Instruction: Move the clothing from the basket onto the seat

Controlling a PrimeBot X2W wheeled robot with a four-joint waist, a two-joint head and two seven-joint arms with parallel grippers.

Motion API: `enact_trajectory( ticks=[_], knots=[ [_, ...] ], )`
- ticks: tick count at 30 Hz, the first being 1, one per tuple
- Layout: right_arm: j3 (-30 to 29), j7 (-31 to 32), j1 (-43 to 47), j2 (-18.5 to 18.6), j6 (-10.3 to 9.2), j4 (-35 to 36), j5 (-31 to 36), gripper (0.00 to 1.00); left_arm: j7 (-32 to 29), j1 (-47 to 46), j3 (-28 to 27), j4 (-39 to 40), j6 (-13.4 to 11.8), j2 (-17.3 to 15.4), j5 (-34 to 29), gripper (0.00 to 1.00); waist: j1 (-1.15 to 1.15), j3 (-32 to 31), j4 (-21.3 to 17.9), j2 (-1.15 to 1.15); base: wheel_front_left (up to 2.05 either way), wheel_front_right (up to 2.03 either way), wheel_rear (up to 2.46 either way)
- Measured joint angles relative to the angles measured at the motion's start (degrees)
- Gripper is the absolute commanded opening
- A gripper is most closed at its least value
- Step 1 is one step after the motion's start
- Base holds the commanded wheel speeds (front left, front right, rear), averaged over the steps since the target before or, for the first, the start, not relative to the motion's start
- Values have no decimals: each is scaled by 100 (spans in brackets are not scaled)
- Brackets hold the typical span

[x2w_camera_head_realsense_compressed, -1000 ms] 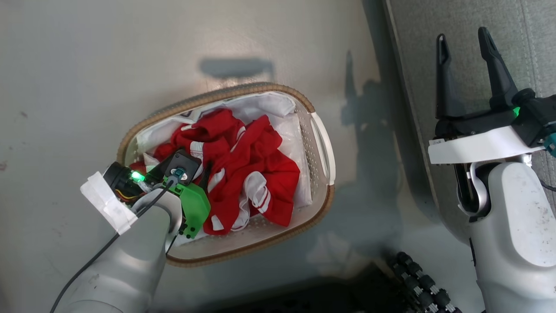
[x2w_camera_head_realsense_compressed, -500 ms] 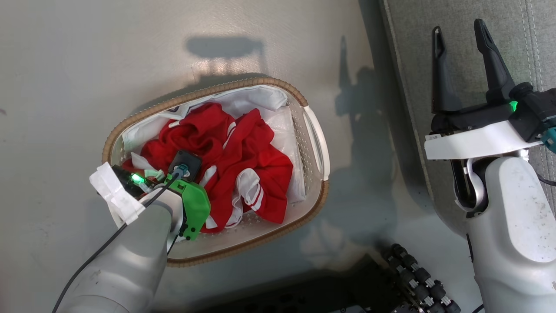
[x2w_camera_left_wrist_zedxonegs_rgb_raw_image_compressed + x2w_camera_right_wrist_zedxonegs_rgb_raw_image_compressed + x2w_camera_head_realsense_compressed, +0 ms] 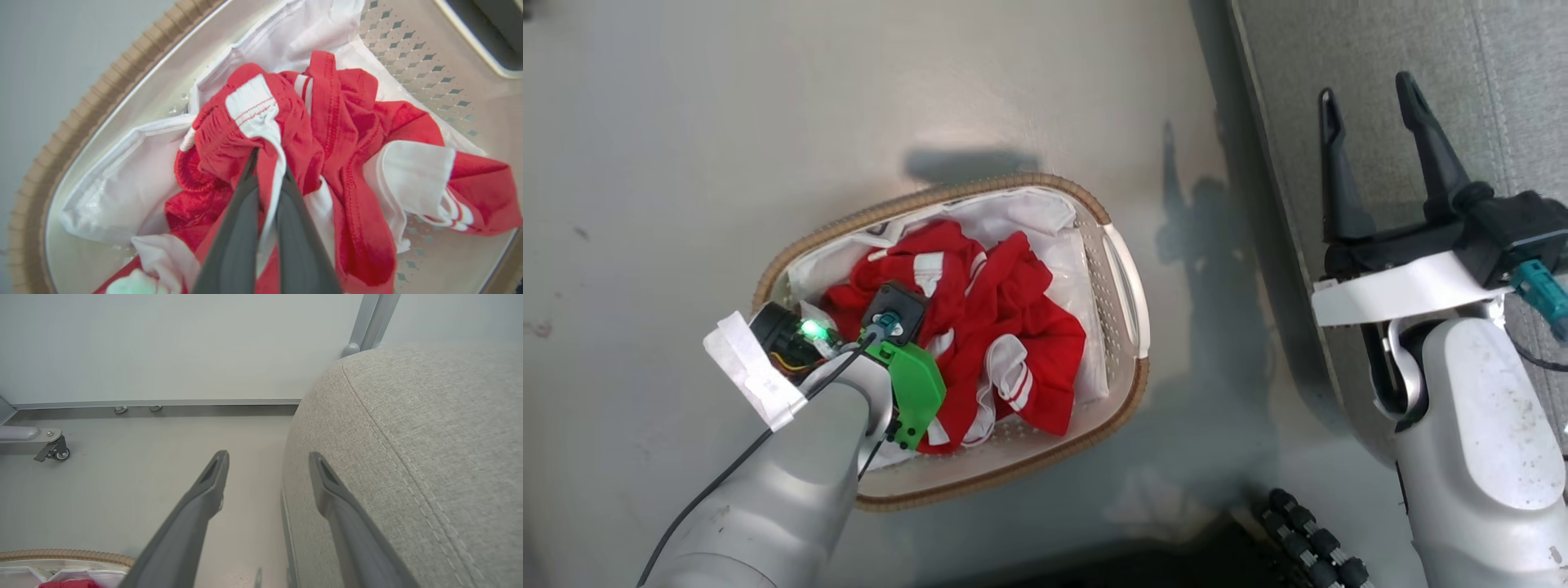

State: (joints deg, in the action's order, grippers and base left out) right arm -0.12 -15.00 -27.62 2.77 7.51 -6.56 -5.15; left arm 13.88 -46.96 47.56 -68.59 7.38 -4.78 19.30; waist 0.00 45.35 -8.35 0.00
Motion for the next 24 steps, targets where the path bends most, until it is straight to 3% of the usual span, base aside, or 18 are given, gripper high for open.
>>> enact_trajectory(
  ticks=[11, 24],
  knots=[
    [-52, 0, 532, -2, 0, -174, 279, 100, 108, 273, 15, 1126, 1, -219, 233, 0, -1, -990, 194, 0, 0, 0, 0],
    [69, 0, 1574, -1, 0, -468, 454, 100, 110, 875, -153, 2652, 1, -677, -134, 0, -1, -2597, 406, 0, 0, 0, 0]
  ],
)
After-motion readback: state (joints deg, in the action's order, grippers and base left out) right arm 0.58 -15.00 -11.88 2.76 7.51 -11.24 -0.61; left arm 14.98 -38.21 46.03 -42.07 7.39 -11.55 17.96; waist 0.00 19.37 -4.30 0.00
